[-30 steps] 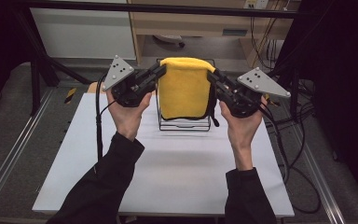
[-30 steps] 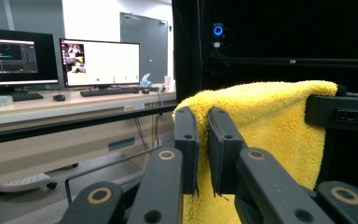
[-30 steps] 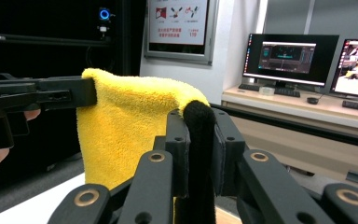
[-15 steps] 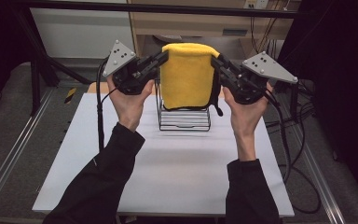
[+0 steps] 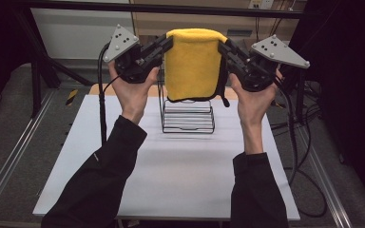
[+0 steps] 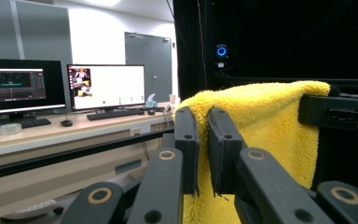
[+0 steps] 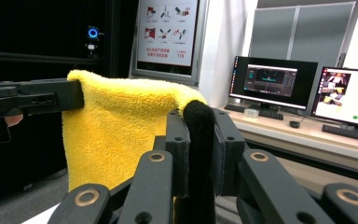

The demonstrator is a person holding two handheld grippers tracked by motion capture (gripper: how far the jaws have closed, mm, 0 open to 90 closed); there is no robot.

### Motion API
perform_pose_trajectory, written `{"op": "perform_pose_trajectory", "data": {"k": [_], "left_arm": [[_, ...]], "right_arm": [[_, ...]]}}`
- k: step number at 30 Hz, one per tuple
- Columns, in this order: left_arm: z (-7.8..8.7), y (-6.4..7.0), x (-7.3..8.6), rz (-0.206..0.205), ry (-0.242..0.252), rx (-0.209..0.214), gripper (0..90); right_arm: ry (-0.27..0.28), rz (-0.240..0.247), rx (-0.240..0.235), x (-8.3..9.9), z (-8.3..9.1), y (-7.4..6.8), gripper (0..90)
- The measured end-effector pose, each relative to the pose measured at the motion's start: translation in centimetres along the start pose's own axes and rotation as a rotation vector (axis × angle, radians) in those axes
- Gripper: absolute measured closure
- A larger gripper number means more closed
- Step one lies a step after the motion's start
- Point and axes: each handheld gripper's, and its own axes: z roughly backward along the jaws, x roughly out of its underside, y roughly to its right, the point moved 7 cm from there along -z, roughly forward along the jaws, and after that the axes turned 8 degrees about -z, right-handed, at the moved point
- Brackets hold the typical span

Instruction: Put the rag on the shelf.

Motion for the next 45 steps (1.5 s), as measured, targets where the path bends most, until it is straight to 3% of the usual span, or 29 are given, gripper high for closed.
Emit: {"op": "perform_pose_trajectory", "data": {"k": [14,27,37,45], "left_arm": [[-1.0,-2.0,-1.8,0.003,0.020,-0.026,83.2],[-2.1,-3.4,-3.0,-0.022,0.027,-0.047,83.2],[-3.3,-5.0,-1.9,0.002,0.033,-0.058,83.1],[-4.0,-6.2,-0.2,-0.013,0.003,-0.071,83.1]], "right_arm": [[0.023,0.012,0.002,-2.2,-2.2,0.2,79.7],[0.040,0.013,0.001,-3.5,-4.3,0.9,79.7],[0.035,0.030,-0.002,-3.2,-6.4,1.7,79.7],[0.002,0.036,-0.009,-1.9,-8.4,2.5,79.7]]}}
